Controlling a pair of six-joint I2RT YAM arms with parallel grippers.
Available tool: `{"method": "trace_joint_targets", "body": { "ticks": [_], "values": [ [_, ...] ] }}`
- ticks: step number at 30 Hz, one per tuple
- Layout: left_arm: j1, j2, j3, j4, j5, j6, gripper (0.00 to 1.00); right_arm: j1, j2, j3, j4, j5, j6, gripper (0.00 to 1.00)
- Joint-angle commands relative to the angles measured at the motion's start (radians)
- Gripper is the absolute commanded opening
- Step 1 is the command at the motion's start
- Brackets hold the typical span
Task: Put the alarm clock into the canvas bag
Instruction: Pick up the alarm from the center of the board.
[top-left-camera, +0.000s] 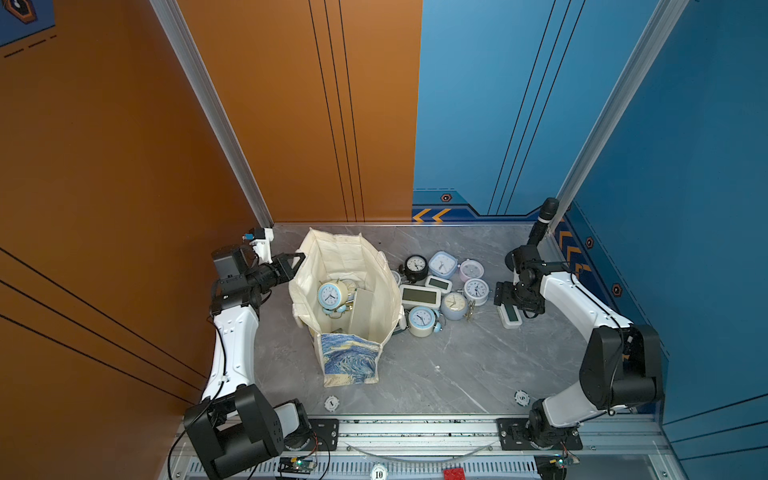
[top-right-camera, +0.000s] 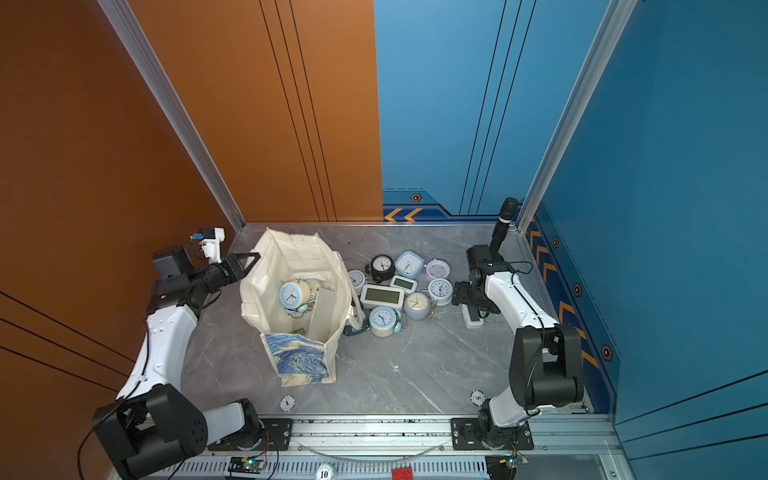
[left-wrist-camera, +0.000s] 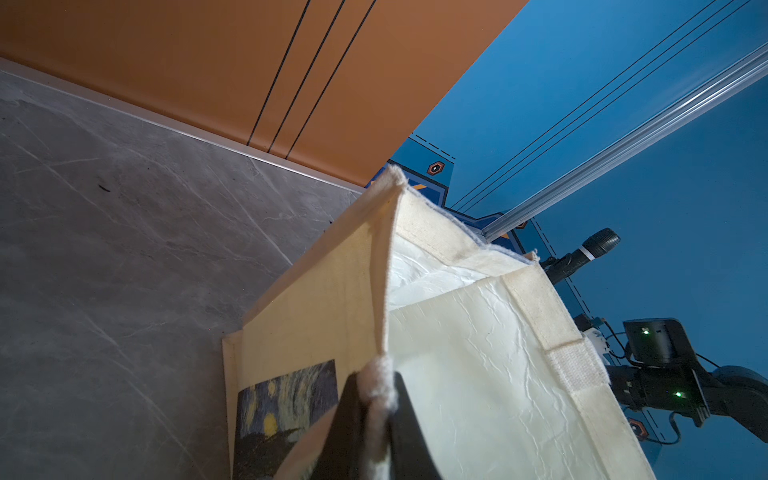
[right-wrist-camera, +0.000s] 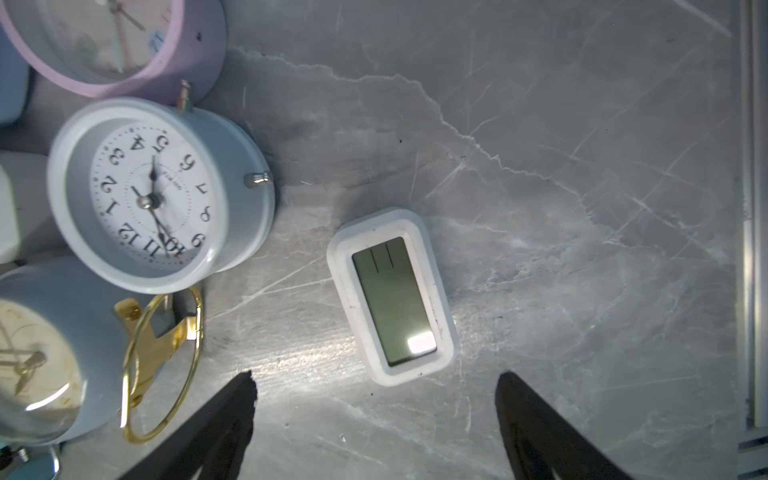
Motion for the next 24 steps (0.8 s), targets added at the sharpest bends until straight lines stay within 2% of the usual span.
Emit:
{"method": "trace_joint_targets", "body": {
  "ticks": [1, 12, 24],
  "values": [
    [0.006, -0.016, -0.011, 0.025, -0.006, -0.003, 0.0, -0.024, 0.03, -0.04, 0.046, -0.04, -0.026, 0.91],
    [0.006, -0.015, -0.01, 0.025, -0.005, -0.004, 0.0, -0.054, 0.1, -0.072, 0.078, -0.067, -0.043, 0.86],
    [0.007, -0.016, -0.01, 0.025, -0.005, -0.003, 0.0, -0.067, 0.123, -0.071, 0.084, -0.085, -0.049, 0.75]
  ]
}}
